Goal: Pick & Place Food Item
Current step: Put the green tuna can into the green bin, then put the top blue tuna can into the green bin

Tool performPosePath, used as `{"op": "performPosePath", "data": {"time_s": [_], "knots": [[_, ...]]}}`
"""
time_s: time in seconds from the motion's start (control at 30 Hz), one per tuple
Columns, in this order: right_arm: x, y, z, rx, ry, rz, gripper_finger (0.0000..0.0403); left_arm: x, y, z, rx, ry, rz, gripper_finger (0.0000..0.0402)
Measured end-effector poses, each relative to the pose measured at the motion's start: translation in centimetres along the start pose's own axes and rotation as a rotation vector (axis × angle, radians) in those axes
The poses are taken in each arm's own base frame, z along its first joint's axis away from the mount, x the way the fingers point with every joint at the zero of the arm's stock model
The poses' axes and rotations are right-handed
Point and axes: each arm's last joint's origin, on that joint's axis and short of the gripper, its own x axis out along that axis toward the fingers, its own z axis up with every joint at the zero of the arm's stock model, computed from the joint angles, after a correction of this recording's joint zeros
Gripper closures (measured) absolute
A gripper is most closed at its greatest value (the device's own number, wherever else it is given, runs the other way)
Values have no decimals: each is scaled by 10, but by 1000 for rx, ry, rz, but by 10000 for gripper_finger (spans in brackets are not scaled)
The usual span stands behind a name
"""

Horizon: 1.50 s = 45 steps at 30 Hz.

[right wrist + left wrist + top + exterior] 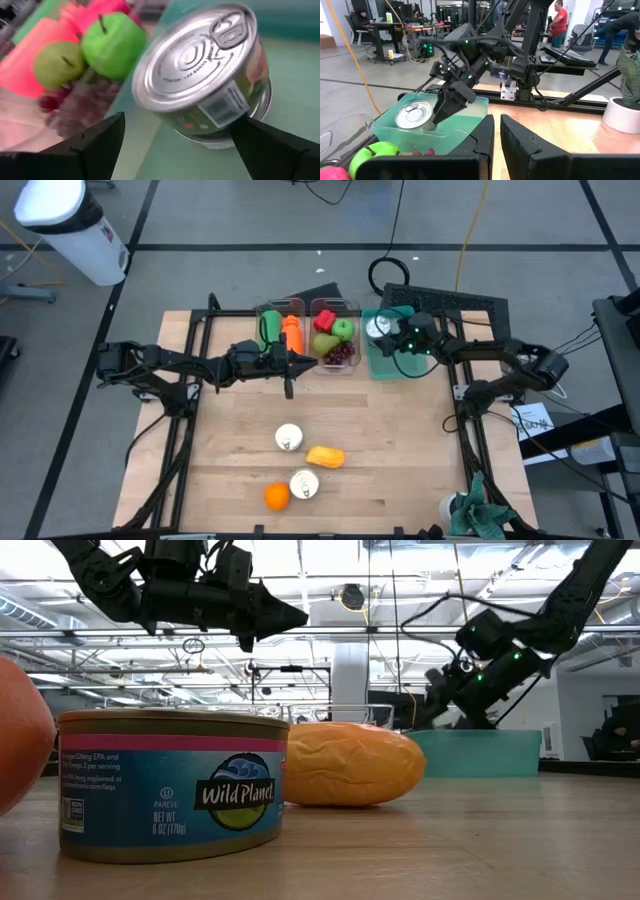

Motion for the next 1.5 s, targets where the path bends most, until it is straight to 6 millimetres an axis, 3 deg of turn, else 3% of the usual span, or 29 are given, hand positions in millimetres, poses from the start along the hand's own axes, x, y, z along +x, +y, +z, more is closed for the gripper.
{"op": "performPosePath", "data": {"time_s": [0.3, 0.57, 0.77, 0.87, 1.03, 1.23, 1.37, 1.5], "knots": [[-32, 13, 16, -35, -101, 35, 62, 0, 0, 0, -1, 1, 0, 360], [-48, 17, 17, -68, -101, 32, 62, 0, 0, 0, -2, 1, 0, 360], [-68, 40, 23, -170, -138, 296, 62, 0, 2, -1, -73, 1, 81, 356], [-83, 54, 22, -244, -164, 423, 62, 0, -1, -1, -79, 5, 72, 331], [-113, 79, 15, -405, -207, 651, 62, 1, -17, -2, -81, 26, 15, 249], [-150, 101, 4, -564, -298, 858, 62, 0, -39, -5, -70, 360, 44, 155], [-155, 109, -11, -607, -236, 898, 62, 0, -59, 2, -119, 558, 61, 125], [-152, 120, -28, -672, -115, 995, 62, -4, -84, 3, -171, 599, 5, 118]]}}
